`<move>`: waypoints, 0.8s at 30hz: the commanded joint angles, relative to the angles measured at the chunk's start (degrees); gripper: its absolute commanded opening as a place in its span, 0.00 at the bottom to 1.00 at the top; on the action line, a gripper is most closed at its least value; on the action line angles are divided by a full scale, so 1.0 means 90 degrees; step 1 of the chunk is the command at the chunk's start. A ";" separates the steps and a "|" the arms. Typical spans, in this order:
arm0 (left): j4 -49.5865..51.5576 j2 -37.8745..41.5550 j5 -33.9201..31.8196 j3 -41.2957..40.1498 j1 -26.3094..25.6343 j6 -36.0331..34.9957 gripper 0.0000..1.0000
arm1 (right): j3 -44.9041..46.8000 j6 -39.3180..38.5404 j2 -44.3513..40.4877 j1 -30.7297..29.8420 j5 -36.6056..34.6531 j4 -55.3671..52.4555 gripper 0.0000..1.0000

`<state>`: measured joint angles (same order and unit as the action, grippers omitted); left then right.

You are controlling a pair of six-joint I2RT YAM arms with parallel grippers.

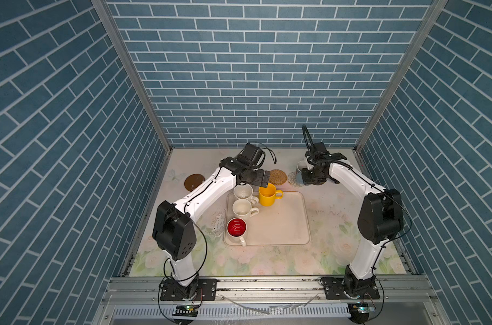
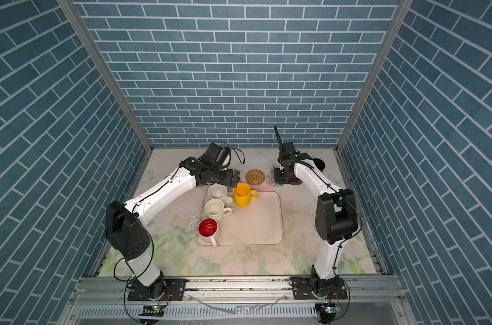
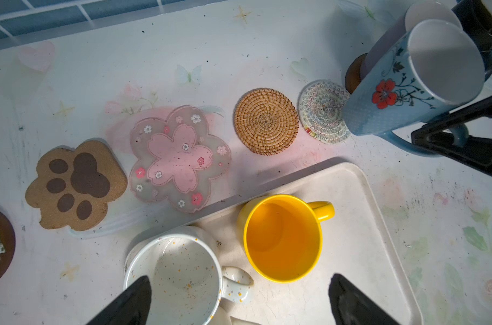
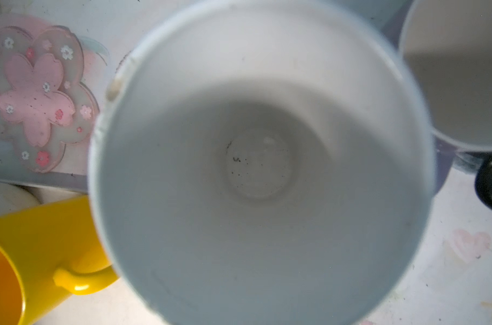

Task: Place cups on coasters
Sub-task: Place the cup on the coaster.

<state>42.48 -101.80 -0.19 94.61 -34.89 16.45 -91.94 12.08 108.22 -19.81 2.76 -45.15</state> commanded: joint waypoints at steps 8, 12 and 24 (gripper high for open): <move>0.0261 -0.0366 -0.0019 0.0381 0.0122 -0.0176 0.99 | -0.0836 -0.0330 0.0554 0.0121 -0.0055 -0.0053 0.00; 0.0278 -0.0427 0.0001 0.0444 0.0155 -0.0171 0.99 | -0.0969 -0.0335 0.0713 0.0141 -0.0020 -0.0042 0.00; 0.0300 -0.0428 0.0021 0.0416 0.0225 -0.0201 0.99 | -0.1312 -0.0375 0.1086 0.0161 -0.0043 -0.0090 0.00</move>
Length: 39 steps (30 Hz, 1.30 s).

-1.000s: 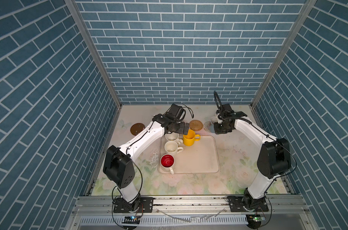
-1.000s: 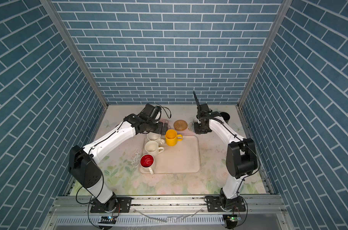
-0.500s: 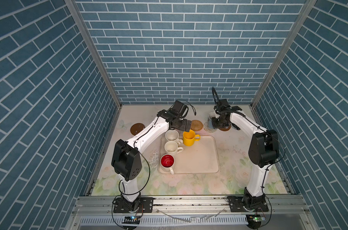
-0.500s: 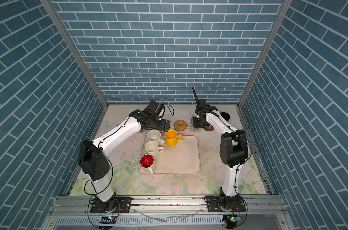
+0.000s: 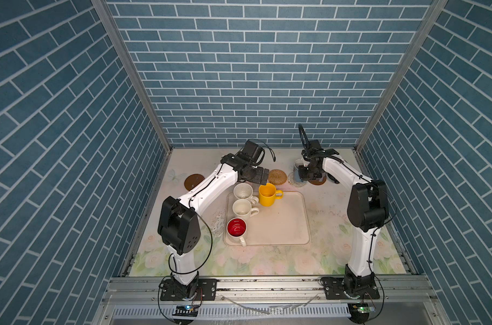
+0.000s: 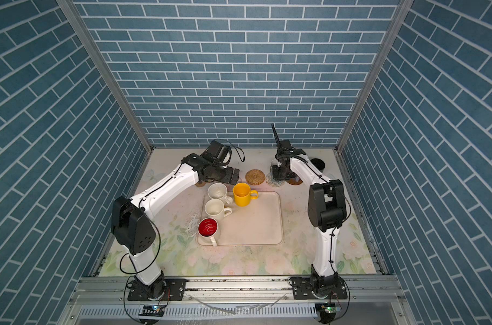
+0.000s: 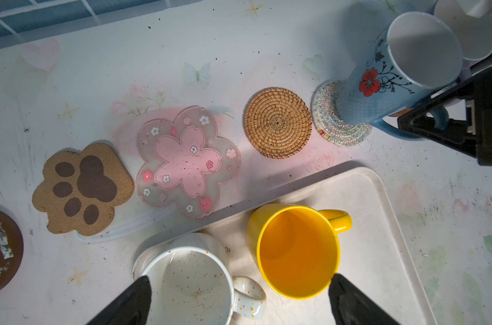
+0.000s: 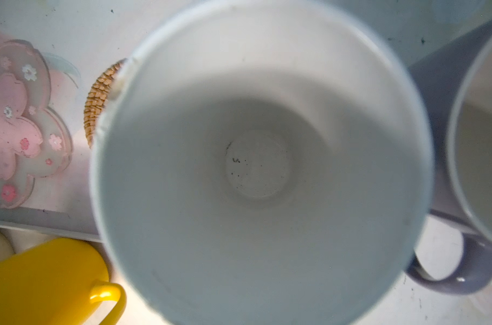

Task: Place cups on coasters
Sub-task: Place the cup on the coaster.

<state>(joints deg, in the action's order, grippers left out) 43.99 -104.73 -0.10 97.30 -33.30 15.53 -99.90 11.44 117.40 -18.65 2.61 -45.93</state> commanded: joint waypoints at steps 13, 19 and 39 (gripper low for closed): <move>0.0171 -0.0120 0.0016 0.0156 0.0062 -0.0114 0.99 | -0.0345 -0.0382 0.0148 0.0032 -0.0016 0.0059 0.06; 0.0230 -0.0113 0.0041 0.0146 0.0058 -0.0103 0.99 | -0.0015 -0.0402 -0.0042 0.0027 0.0025 0.0187 0.36; 0.0379 0.0884 0.0041 -0.0576 -0.0029 0.0063 0.90 | 0.0464 -0.0593 -0.1174 -0.0099 -0.0041 0.0250 0.54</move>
<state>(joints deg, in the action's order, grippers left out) 46.30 -99.77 0.27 93.69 -33.26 15.81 -97.93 8.49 110.06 -18.98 2.79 -43.38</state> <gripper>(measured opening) 0.904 0.539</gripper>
